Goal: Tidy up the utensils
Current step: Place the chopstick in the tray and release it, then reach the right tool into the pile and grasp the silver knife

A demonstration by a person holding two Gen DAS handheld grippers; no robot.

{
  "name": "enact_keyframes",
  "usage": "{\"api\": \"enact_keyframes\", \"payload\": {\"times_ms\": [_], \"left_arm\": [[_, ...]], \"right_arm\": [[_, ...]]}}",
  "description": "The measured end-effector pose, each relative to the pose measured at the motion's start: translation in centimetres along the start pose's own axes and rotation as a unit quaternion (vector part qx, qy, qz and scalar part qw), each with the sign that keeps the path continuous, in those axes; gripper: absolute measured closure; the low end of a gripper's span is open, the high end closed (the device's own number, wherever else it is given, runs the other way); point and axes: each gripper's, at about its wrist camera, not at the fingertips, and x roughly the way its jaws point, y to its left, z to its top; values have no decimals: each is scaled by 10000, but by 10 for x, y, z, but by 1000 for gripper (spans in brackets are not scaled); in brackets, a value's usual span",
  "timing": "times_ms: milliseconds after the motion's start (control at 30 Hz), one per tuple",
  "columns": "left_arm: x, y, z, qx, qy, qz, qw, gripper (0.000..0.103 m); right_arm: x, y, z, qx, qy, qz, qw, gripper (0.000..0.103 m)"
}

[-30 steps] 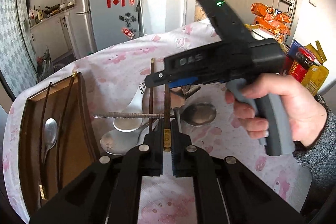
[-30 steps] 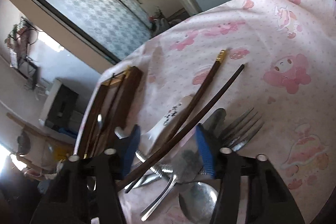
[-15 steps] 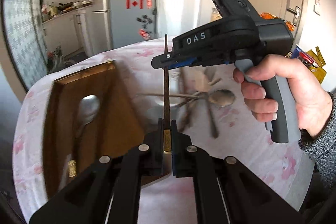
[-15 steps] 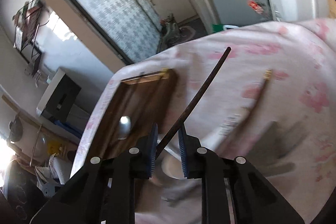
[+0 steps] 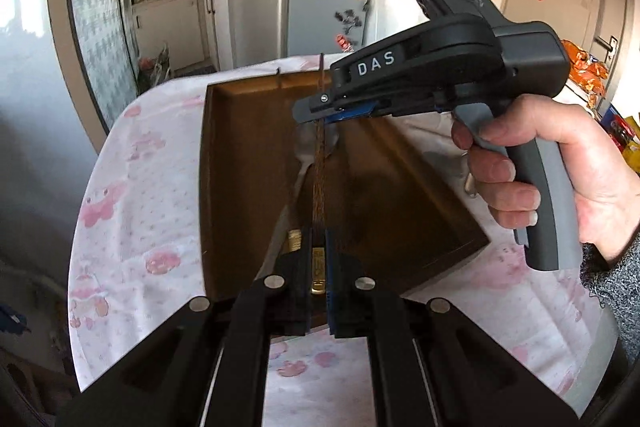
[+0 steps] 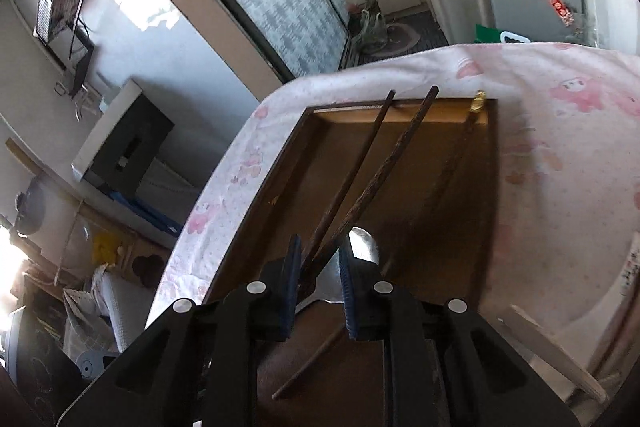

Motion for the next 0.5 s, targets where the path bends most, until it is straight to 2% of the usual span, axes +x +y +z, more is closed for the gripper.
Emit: {"api": "enact_keyframes", "payload": {"times_ms": [33, 67, 100, 133, 167, 333, 500], "left_arm": [[1, 3, -1, -38, 3, 11, 10000, 88], [0, 4, -2, -72, -3, 21, 10000, 64], [-1, 6, -2, -116, -49, 52, 9999, 52], [-4, 7, -2, -148, -144, 107, 9997, 43], [-6, 7, -1, -160, -173, 143, 9996, 39], [-19, -10, 1, -44, -285, 53, 9996, 27], [-33, -59, 1, 485, -435, -263, 9975, 23]], "right_arm": [[0, -1, -1, -9, 10, -16, 10000, 80], [-3, 0, -3, -12, 13, 43, 10000, 70], [-7, 1, -4, -15, -5, 81, 10000, 63], [-10, 1, -6, -21, -25, 88, 10000, 50], [-14, -1, -8, -31, -40, 106, 9999, 44], [-50, -11, -17, -128, -143, 123, 9997, 42], [-122, -47, -27, -205, -526, -29, 9984, 40]]}}
